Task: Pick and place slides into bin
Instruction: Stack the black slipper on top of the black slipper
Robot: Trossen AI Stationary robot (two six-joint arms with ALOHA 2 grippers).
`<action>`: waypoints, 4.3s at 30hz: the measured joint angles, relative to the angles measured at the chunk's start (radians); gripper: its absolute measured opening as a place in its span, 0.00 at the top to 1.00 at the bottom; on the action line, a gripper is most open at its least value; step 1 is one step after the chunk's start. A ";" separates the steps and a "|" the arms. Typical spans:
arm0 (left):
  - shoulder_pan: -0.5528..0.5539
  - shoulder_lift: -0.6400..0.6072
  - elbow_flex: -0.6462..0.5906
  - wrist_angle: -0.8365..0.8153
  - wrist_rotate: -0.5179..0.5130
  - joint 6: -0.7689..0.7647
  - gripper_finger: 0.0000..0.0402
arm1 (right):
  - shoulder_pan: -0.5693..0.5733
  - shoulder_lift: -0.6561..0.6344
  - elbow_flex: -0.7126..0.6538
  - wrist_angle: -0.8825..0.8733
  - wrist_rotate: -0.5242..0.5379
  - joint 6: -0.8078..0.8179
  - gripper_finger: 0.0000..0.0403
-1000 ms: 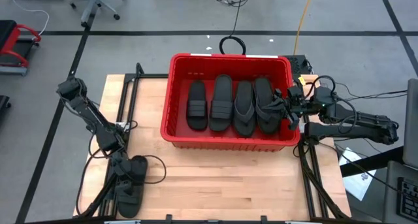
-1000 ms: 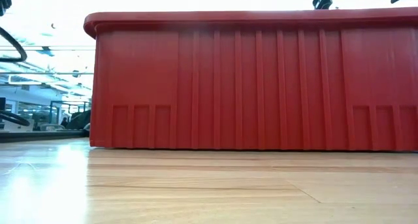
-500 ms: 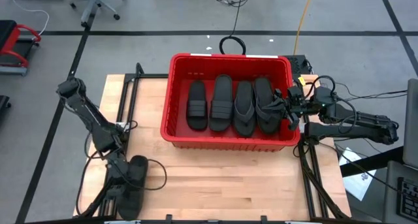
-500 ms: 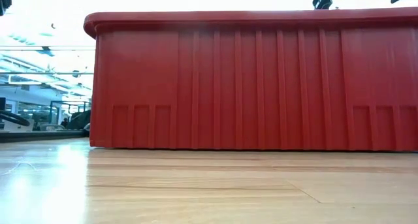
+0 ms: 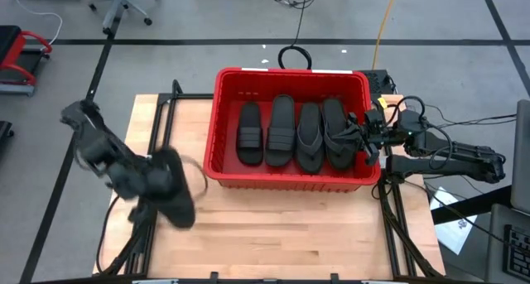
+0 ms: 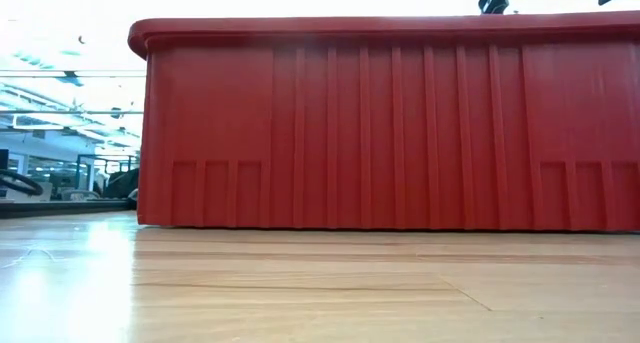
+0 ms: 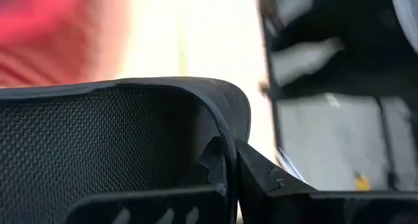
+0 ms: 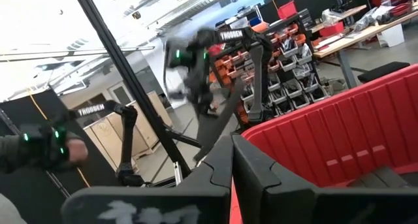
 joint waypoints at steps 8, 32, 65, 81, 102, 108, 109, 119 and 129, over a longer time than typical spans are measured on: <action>0.172 0.055 0.421 -0.132 -0.223 0.281 1.00 | 0.000 0.004 0.000 -0.001 0.004 -0.018 1.00; 0.296 -0.559 -0.425 0.830 -0.314 0.703 1.00 | 0.000 0.007 0.000 0.079 0.079 -0.049 1.00; 1.278 0.371 0.203 0.424 0.682 0.943 1.00 | -0.008 0.012 0.000 -0.017 -0.088 -0.215 1.00; 1.312 0.882 0.745 -0.280 0.619 1.463 1.00 | -0.133 -0.039 0.000 -0.064 -0.176 -0.130 1.00; 1.367 0.906 0.737 -0.308 0.653 1.604 0.99 | -0.132 -0.014 0.000 -0.056 -0.109 -0.024 0.53; 1.367 0.906 0.736 -0.304 0.686 1.610 1.00 | -0.131 0.007 0.000 -0.060 -0.159 -0.026 0.54; 1.367 0.906 0.736 -0.303 0.690 1.611 0.99 | -0.131 0.008 0.000 -0.060 -0.159 -0.041 0.57; 1.348 0.904 0.701 -0.268 0.707 1.667 1.00 | -0.132 0.011 0.000 -0.063 -0.118 -0.189 0.96; 1.336 0.906 0.467 -0.161 0.698 1.657 1.00 | -0.131 0.011 0.000 -0.070 0.025 -0.283 1.00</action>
